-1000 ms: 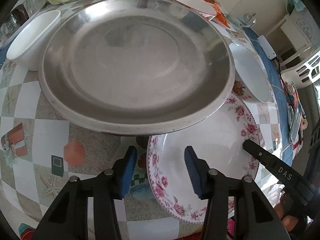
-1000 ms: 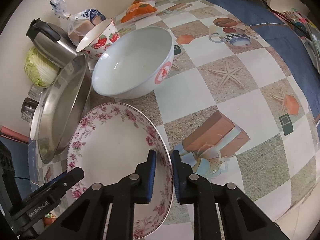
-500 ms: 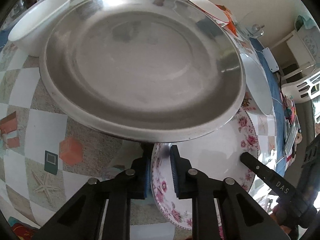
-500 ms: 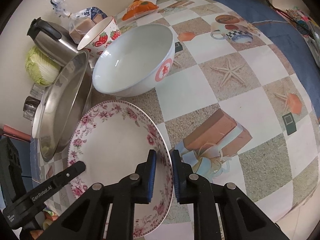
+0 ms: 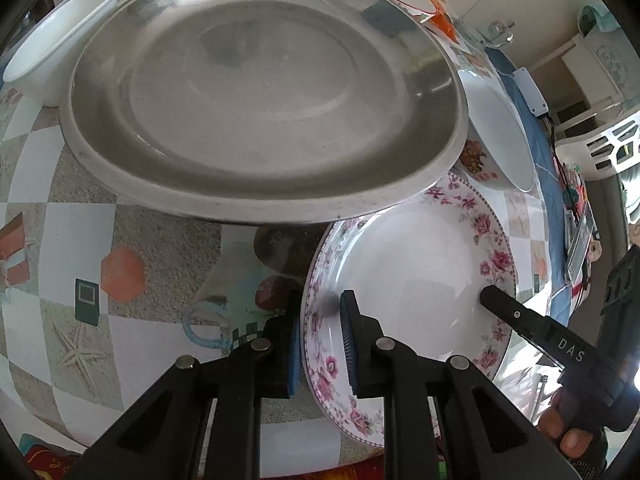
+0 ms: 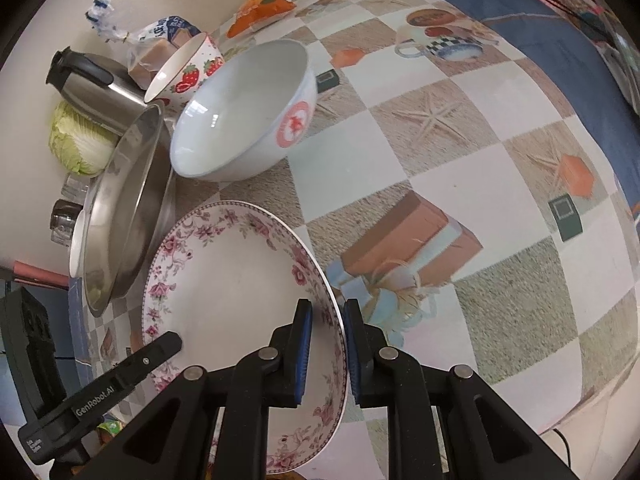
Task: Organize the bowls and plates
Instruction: 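Lift the floral-rim plate with both grippers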
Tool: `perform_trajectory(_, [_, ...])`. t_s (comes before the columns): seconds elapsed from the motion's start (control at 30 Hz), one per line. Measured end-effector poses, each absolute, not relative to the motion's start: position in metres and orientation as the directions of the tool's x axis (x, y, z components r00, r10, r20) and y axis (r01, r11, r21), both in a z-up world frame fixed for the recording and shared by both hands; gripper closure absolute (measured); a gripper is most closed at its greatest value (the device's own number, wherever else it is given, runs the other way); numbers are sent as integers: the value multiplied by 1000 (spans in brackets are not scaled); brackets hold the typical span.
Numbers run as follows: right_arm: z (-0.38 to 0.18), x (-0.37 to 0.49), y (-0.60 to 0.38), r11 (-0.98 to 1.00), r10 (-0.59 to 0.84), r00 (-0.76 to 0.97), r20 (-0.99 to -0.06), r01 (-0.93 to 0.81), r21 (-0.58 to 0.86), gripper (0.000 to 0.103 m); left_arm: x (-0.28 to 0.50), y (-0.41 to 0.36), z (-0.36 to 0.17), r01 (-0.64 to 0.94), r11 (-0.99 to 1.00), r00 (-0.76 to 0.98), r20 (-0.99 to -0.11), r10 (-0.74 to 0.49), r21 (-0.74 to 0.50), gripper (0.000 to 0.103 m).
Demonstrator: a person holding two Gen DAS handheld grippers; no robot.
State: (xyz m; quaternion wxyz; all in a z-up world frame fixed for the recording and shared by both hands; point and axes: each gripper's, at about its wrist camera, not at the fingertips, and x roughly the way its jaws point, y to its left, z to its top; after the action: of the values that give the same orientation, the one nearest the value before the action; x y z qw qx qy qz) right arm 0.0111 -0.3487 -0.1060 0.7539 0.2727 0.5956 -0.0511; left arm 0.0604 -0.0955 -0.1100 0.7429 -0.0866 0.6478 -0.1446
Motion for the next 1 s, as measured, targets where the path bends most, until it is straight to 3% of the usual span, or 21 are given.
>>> perform_trajectory(1.0, [-84, 2, -343, 881, 235, 311, -921, 332, 337, 86, 60, -97, -89, 163, 922, 162, -913, -375, -350, 85])
